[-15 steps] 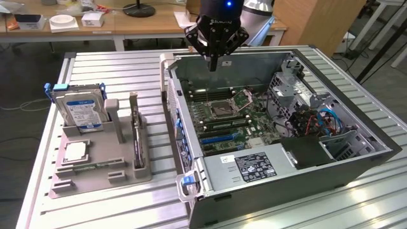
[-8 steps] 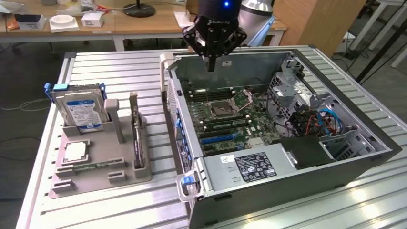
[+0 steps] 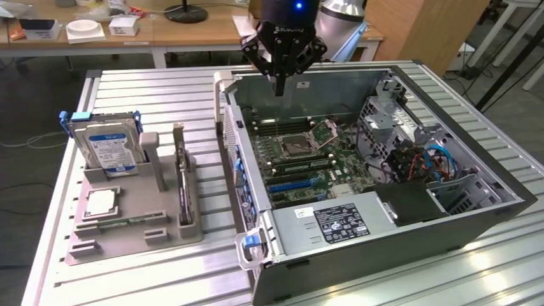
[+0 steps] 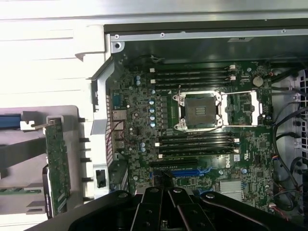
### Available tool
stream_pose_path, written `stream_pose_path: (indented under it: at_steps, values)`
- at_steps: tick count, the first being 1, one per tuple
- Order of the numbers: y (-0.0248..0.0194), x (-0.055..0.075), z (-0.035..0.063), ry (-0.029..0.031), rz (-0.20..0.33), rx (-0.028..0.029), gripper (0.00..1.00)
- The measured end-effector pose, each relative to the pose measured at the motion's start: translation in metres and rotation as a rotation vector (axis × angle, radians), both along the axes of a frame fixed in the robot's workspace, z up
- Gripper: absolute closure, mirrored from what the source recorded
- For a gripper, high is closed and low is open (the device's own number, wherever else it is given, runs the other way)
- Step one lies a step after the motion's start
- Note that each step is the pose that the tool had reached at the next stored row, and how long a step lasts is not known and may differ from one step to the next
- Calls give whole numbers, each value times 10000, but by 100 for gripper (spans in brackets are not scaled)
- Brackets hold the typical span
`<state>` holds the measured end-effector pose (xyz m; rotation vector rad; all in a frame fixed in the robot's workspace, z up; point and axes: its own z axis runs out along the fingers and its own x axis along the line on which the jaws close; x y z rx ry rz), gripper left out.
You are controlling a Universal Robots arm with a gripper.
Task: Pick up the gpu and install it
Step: 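Reach for the gpu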
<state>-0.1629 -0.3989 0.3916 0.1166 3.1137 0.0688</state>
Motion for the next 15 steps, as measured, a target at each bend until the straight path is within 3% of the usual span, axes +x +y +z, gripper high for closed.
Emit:
stream_pose_path:
  at_steps: [15]
  values:
    - [0, -100, -10, -1, 0, 0, 89]
